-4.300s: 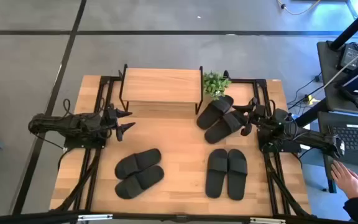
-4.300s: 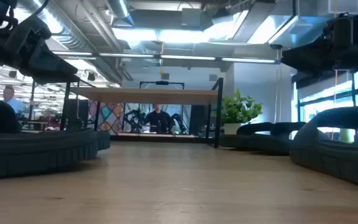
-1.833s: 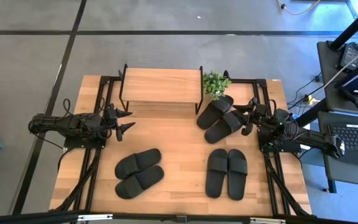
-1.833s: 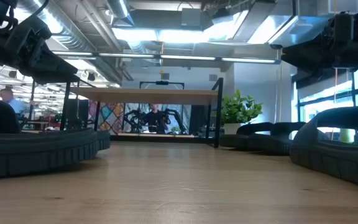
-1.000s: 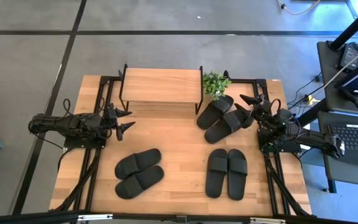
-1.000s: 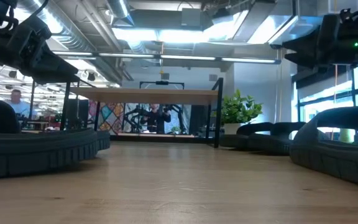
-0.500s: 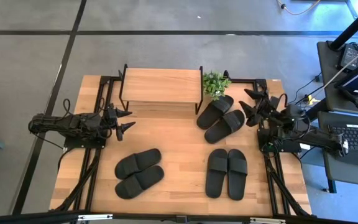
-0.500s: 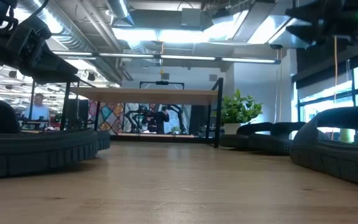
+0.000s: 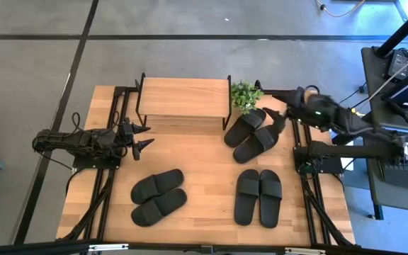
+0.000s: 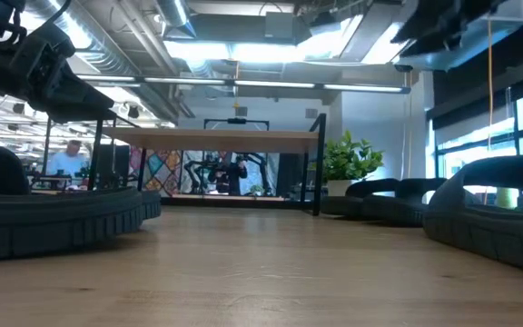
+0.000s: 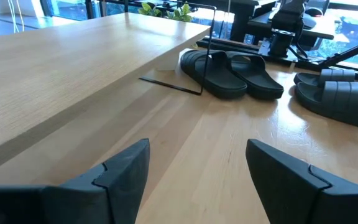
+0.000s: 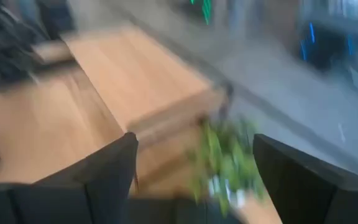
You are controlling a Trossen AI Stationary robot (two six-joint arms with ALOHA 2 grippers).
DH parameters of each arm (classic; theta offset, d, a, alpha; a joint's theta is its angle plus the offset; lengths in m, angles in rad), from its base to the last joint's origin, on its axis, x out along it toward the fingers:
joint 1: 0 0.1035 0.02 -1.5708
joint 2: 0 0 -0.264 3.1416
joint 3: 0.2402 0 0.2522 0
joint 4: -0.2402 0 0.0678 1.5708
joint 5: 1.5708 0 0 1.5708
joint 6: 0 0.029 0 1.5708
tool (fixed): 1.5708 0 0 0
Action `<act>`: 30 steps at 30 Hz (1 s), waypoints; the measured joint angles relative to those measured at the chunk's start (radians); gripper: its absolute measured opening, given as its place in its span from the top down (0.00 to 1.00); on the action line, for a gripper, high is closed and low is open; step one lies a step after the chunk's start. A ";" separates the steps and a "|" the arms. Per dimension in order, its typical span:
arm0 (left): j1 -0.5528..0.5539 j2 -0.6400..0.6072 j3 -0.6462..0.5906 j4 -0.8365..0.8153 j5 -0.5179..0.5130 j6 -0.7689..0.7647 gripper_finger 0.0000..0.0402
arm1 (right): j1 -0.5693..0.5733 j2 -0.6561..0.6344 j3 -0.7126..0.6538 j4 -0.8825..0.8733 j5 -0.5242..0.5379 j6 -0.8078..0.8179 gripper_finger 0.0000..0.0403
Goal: Pick and place slides into the shelf
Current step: Put the black slide on the shelf
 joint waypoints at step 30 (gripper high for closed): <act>0.000 0.000 0.000 0.001 -0.065 0.000 0.36 | 0.278 0.812 0.047 -0.497 0.031 0.716 0.21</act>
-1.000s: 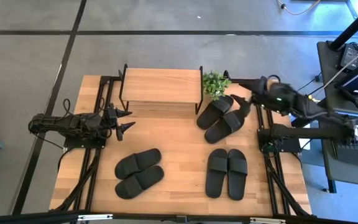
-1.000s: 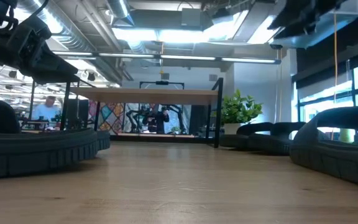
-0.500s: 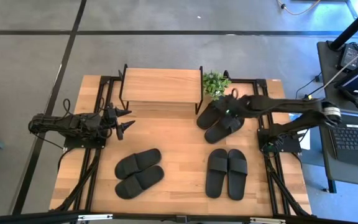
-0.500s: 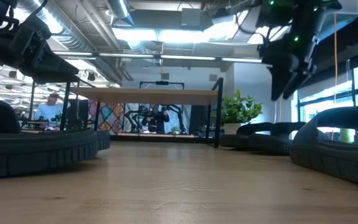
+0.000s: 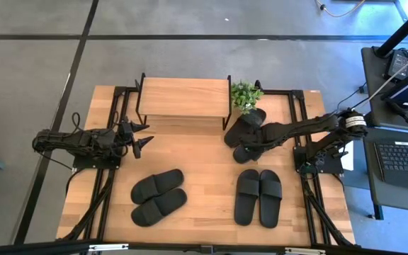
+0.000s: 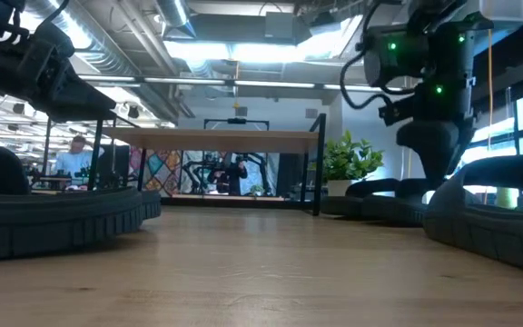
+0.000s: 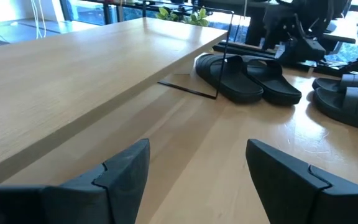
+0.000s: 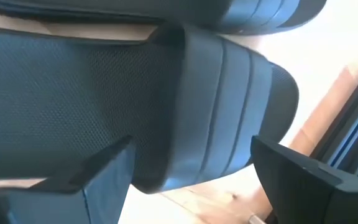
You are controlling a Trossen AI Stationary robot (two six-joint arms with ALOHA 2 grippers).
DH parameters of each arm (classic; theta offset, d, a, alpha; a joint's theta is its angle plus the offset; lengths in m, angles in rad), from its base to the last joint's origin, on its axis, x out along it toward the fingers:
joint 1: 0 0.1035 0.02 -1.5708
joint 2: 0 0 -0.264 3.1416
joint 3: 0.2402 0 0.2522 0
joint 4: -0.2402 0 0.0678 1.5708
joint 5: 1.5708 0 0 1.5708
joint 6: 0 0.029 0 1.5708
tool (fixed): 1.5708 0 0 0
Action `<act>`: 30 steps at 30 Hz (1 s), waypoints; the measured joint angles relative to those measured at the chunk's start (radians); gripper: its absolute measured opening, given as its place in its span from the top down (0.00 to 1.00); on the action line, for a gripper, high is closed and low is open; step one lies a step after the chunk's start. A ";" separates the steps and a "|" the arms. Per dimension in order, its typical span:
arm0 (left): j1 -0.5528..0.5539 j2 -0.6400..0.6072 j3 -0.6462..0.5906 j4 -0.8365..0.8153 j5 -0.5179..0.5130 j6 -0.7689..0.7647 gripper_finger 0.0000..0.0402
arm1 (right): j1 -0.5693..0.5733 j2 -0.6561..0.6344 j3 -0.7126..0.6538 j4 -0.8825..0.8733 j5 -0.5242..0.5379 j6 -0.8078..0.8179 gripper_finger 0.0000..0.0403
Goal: Pick and place slides into the shelf
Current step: Put the black slide on the shelf
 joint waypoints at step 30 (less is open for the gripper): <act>0.000 0.000 0.000 0.000 -0.023 0.000 0.36 | 0.004 0.164 -0.001 -0.014 0.059 0.000 0.70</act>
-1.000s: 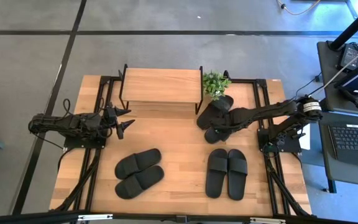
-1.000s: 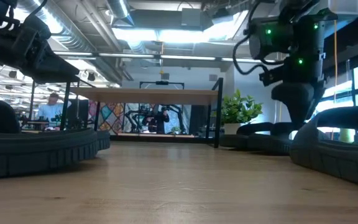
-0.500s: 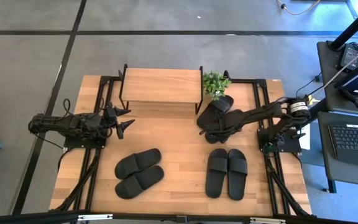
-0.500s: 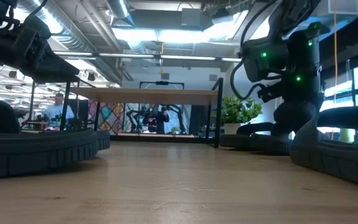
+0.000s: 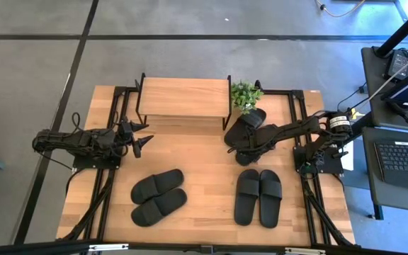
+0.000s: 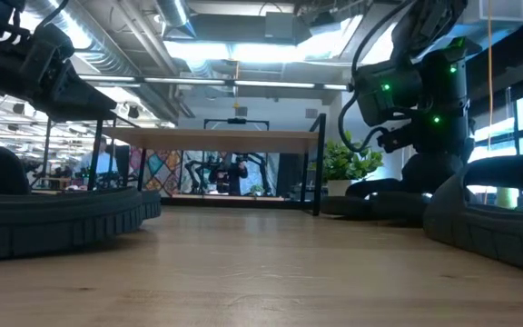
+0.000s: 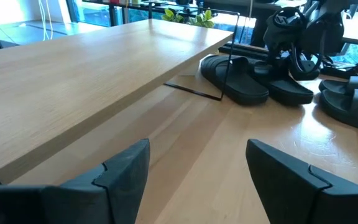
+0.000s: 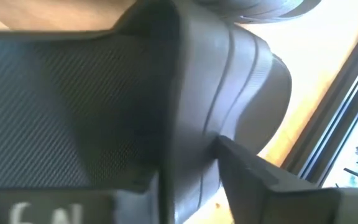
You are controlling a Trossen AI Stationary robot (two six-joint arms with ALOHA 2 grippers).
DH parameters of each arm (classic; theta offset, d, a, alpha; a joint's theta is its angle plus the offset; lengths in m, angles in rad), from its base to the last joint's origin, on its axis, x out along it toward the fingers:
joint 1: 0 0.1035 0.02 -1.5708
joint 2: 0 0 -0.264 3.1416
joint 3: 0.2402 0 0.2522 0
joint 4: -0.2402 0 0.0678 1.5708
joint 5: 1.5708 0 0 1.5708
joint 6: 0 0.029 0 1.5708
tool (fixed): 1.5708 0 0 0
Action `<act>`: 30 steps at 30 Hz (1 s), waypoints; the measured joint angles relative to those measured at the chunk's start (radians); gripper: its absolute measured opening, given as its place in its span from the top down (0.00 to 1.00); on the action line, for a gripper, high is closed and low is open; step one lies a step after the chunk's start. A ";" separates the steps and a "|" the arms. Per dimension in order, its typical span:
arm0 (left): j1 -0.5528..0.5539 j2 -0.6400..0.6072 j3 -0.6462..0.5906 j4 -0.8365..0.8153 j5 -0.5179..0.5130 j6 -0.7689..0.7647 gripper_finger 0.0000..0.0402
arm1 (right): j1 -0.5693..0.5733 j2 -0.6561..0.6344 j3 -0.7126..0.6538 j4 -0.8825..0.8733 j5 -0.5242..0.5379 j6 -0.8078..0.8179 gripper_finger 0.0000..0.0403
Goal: Pick and place slides into the shelf
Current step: Put the black slide on the shelf
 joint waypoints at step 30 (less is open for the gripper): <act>0.000 0.000 0.000 0.000 0.000 0.000 0.36 | 0.019 -0.428 0.125 -0.003 -0.306 -0.096 0.96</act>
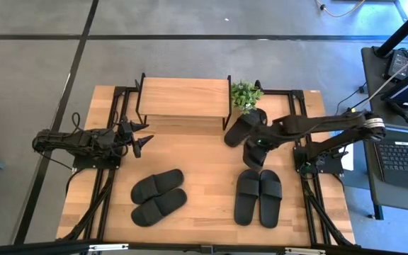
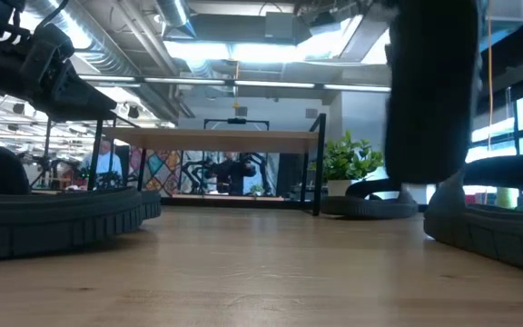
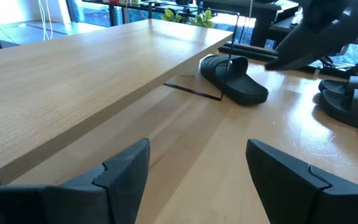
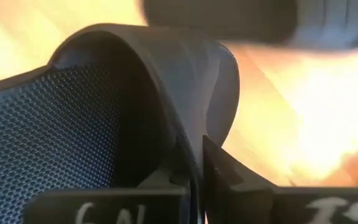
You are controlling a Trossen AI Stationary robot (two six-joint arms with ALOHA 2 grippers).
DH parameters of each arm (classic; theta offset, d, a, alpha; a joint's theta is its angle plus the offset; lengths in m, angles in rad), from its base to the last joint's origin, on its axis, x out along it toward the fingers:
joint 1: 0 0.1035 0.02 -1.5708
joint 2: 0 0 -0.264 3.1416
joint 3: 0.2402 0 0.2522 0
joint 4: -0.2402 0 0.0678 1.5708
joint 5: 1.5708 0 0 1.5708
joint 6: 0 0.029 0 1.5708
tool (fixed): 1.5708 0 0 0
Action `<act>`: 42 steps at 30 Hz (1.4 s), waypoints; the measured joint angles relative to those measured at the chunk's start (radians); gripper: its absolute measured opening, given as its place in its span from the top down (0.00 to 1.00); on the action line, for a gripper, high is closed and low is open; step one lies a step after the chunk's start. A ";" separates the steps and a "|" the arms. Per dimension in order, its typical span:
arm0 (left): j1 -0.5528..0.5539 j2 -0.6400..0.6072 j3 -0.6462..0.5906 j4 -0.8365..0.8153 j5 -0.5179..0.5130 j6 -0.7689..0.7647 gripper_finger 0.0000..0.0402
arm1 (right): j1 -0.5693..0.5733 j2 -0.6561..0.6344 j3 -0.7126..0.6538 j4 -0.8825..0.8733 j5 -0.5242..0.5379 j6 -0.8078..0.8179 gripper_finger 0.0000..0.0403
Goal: Pick and place slides into the shelf
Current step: Put the black slide on the shelf
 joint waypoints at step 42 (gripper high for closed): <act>0.000 0.000 0.000 0.000 0.000 -0.004 0.36 | -0.252 0.605 0.937 0.203 0.702 -1.006 0.96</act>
